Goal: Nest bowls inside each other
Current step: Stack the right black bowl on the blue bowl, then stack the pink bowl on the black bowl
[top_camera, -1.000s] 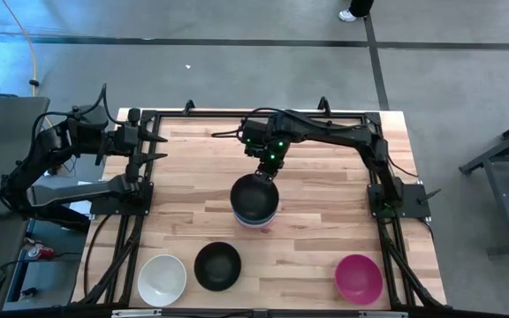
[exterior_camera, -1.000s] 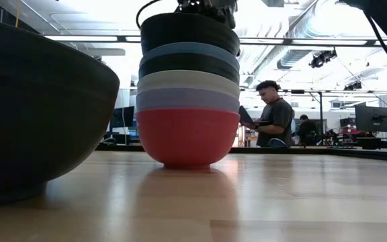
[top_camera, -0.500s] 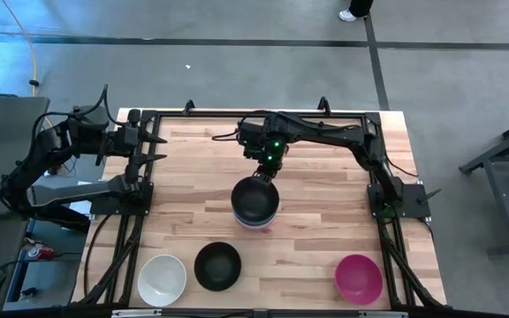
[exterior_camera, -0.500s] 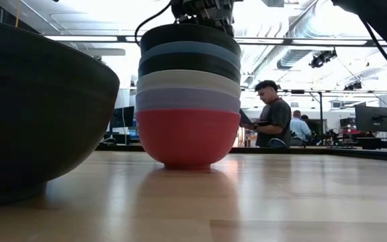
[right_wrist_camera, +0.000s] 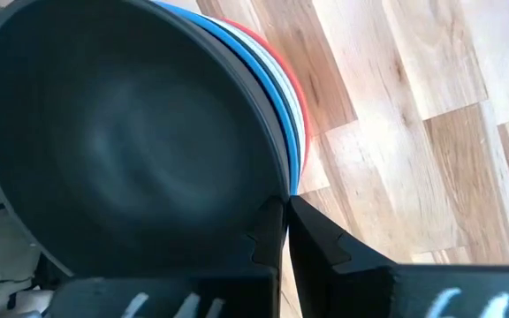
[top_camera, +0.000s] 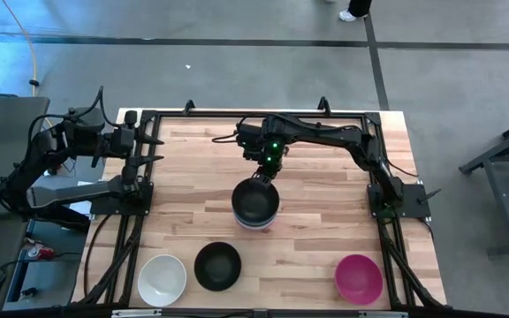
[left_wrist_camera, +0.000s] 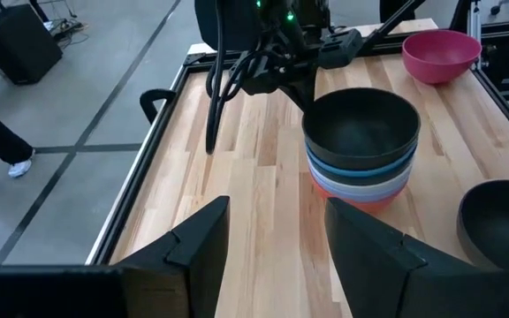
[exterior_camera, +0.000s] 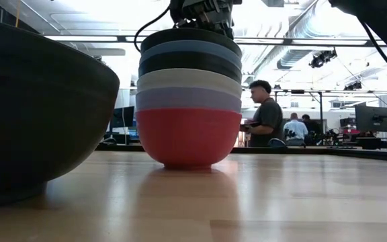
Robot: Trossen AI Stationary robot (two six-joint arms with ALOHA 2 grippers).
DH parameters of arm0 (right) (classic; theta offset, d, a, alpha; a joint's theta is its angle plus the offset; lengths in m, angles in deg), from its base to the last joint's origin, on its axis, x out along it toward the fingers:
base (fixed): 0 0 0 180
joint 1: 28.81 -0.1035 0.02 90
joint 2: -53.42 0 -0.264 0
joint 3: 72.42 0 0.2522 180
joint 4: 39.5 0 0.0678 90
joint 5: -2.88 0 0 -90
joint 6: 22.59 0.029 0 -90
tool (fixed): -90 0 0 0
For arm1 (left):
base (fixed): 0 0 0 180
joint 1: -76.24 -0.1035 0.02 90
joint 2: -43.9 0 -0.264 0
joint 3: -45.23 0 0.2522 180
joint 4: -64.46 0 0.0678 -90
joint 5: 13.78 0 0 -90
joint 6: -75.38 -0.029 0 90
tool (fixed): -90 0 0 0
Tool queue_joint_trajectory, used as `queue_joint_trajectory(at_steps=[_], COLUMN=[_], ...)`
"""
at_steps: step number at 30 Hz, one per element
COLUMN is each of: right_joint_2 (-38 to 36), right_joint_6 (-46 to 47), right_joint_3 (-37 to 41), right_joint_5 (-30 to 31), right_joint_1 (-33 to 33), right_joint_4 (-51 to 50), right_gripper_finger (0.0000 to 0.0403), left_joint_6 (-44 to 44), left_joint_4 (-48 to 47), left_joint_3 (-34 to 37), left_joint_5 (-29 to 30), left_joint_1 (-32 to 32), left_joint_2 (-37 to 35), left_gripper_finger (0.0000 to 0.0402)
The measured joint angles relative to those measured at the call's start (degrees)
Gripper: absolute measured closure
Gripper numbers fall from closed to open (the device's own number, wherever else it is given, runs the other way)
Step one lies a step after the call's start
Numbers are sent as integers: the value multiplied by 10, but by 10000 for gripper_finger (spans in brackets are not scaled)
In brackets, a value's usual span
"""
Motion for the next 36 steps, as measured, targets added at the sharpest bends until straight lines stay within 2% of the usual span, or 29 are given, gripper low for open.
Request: queue_joint_trajectory(at_steps=[9,18,25,31,36], right_joint_2=[0,0,-12,-51,-105], right_joint_6=[18,17,12,-37,-144], right_joint_3=[0,0,0,0,-1], right_joint_5=[-7,-16,-15,-10,-9], right_joint_1=[0,1,9,12,9], right_joint_4=[11,17,10,21,47], right_gripper_finger=[392,304,273,269,269], left_joint_6=[0,0,0,1,17], left_joint_4=[-2,-13,-20,-72,-112], left_joint_3=[0,0,0,0,0], left_joint_5=[-1,-1,-1,-23,-43], left_joint_1=[0,0,0,0,0], left_joint_2=[-4,-4,-4,-3,-3], left_gripper_finger=[227,227,227,227,227])
